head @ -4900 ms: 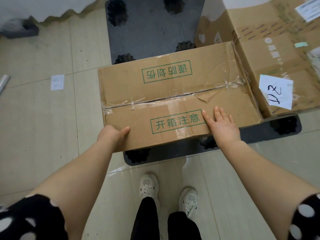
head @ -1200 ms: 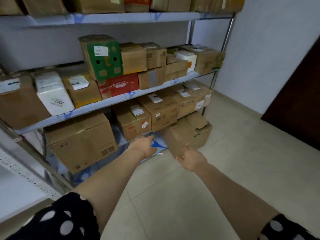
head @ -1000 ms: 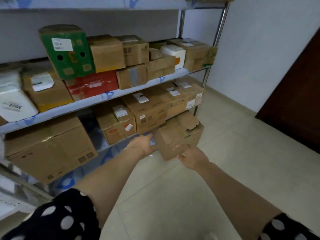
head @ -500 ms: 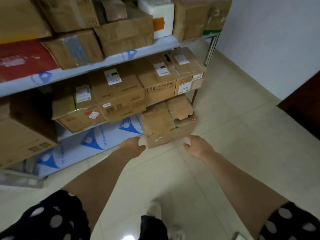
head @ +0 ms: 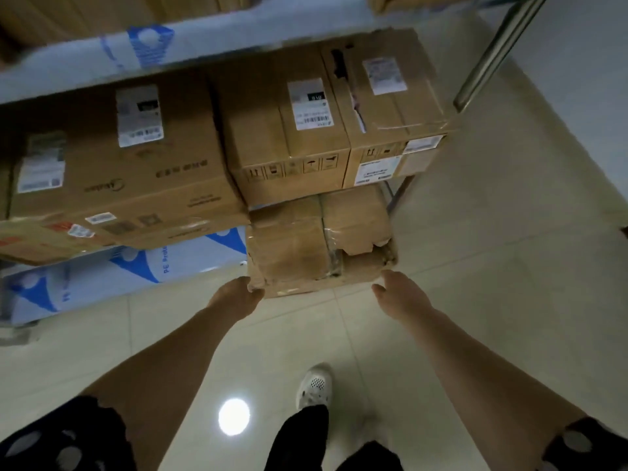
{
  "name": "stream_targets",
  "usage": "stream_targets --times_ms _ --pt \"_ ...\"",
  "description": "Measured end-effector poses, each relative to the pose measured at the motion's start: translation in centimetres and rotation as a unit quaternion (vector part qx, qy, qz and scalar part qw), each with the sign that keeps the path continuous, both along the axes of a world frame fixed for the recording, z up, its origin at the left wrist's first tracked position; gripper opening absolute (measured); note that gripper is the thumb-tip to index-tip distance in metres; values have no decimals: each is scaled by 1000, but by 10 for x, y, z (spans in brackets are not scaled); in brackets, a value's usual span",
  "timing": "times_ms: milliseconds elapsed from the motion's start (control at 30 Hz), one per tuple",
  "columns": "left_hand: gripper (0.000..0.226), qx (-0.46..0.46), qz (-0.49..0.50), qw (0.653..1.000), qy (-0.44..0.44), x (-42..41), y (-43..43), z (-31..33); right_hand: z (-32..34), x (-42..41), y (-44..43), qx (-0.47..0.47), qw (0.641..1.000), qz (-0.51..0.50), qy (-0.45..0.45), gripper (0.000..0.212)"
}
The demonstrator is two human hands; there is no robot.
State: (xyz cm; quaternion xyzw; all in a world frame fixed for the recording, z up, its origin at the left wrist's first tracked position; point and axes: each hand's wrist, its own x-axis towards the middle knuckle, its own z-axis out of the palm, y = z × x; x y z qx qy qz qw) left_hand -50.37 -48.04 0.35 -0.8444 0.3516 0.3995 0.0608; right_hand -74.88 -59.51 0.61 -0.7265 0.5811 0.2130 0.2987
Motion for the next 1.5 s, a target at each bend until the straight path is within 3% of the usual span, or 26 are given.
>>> stream_targets --times_ms 200,367,500,600,700,833,1033,1233,1333,1500 --pt "50 7 165 986 -4 5 -51 -82 -97 0 -83 -3 1000 -11 -1 33" --pt "60 -21 307 951 -6 10 -78 -148 -169 1 -132 -21 998 -62 -23 43" --pt "53 -27 387 921 -27 16 -89 -192 -203 4 -154 -19 989 -131 -71 47" --pt "59 -45 420 906 -27 22 -92 -212 -213 6 -156 -31 976 -179 -119 40" --pt "81 -21 445 894 -46 17 -88 -220 -213 4 -144 -77 965 -212 -136 46" --pt "85 16 460 886 -55 -22 -58 -220 -210 -20 -119 -74 960 -252 -97 56" --pt "94 58 558 827 44 -71 4 -233 -213 -65 -77 28 964 -264 -12 64" --pt "88 -59 621 779 60 -40 -20 -235 -221 -43 -109 19 961 -265 -80 58" --pt "81 -105 619 776 66 -29 -30 -237 -226 -35 -119 -7 958 -264 -116 53" --pt "87 -77 601 792 73 -44 -18 -239 -225 -45 -104 -40 965 -243 -93 55"
